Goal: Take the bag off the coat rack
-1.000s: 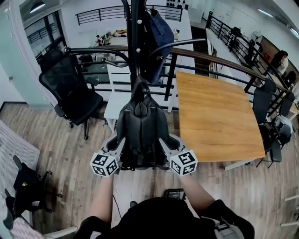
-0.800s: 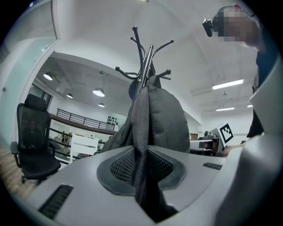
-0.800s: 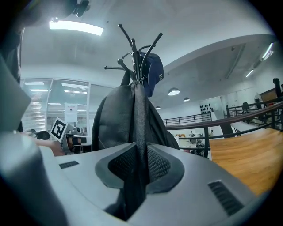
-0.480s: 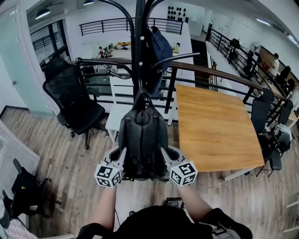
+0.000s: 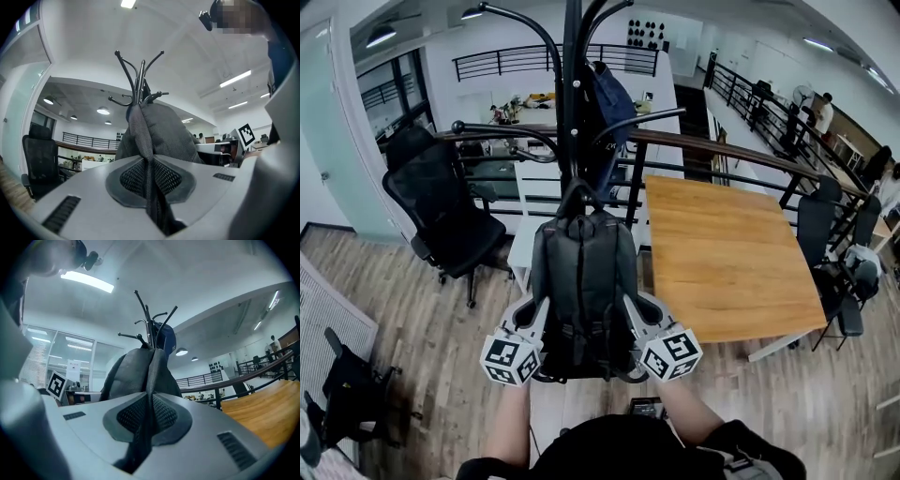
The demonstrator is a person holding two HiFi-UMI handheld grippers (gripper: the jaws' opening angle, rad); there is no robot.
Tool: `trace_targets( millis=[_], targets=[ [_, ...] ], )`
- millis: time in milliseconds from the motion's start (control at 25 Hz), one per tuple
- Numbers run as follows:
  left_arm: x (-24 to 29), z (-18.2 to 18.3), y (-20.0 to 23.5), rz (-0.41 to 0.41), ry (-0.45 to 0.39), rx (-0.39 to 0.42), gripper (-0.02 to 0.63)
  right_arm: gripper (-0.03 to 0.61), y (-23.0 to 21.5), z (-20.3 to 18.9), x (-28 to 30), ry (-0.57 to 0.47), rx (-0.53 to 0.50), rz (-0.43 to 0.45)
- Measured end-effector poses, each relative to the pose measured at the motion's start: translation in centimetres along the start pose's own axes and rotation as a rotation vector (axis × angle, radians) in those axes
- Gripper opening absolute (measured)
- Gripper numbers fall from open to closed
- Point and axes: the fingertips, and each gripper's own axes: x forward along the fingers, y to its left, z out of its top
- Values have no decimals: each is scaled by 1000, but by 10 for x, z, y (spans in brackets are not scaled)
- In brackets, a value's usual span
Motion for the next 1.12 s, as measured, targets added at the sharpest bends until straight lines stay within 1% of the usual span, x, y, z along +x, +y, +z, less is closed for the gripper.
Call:
trace_targets(
  millis=[240,360,600,800,920,1120],
  targets=[
    [-10,17,-14,-33,-30,-7,41,46,13,22,-17,-48,-15,-14],
    [-13,27,-19,-38,-51,-11,41,45,18,34,-24,-77,-47,-23],
    [-23,49,-29,-63,-73,14,41,44,33,55,-38,-121,-69,-33],
    [-31,58,-33,-81,-82,31,41,44,41,61,-46,-132,-77,-60],
    [-41,58,-36,-89,-82,28,41,44,51,61,-53,-134,-81,-74],
    [-60,56,-45,-125,-78,18,40,44,66,57,-71,-143,-91,-98]
  ],
)
